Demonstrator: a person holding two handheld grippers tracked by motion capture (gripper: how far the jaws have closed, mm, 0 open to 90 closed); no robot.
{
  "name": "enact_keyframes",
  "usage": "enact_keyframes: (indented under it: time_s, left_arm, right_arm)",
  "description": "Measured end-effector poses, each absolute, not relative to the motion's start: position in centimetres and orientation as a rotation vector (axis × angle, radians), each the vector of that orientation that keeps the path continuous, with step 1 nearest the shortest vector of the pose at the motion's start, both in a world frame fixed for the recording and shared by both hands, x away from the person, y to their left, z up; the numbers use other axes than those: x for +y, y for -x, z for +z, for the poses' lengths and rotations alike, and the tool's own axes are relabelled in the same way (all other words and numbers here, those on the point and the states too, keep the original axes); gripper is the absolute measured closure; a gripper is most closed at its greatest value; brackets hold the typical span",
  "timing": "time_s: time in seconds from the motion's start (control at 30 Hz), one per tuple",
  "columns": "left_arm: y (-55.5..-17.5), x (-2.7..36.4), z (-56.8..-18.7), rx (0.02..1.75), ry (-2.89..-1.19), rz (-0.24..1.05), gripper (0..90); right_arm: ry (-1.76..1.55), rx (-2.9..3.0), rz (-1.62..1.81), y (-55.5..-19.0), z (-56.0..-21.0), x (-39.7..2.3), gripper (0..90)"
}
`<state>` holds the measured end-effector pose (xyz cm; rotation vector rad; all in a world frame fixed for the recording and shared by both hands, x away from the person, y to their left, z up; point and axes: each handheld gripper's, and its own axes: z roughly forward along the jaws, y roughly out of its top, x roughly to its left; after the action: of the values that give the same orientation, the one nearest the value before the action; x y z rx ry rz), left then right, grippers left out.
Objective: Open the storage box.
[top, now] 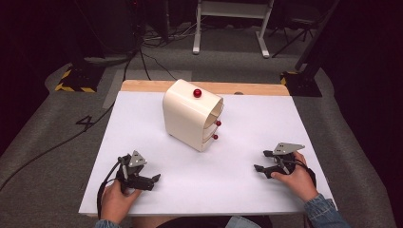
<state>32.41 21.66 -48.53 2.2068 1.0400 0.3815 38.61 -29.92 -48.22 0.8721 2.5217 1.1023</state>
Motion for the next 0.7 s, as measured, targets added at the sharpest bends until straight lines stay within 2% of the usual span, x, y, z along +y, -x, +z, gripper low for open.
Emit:
enact_keyframes:
  time_s: [0.17, 0.2, 0.47, 0.63, 0.7]
  left_arm:
    - [-32.4, 21.6, -48.5, 1.044, -2.203, 0.378, 6.3]
    - [-32.4, 21.7, -48.5, 1.04, -2.207, 0.381, 6.3]
    - [-32.4, 21.6, -48.6, 1.04, -2.205, 0.388, 6.3]
    - [-32.4, 21.6, -48.6, 1.037, -2.207, 0.396, 6.4]
    - [-32.4, 21.6, -48.6, 1.038, -2.206, 0.393, 6.4]
  right_arm:
    - [-0.88, 2.536, 1.075, -38.7, -47.9, -29.8, 28.3]
    - [-0.872, 2.548, 1.077, -38.8, -47.7, -29.7, 33.5]
    - [-0.836, 2.521, 1.207, -39.1, -45.2, -28.8, 39.6]
    - [-0.81, 2.525, 1.279, -39.6, -43.7, -27.2, 51.4]
    - [-0.793, 2.525, 1.287, -39.6, -43.4, -26.9, 51.5]
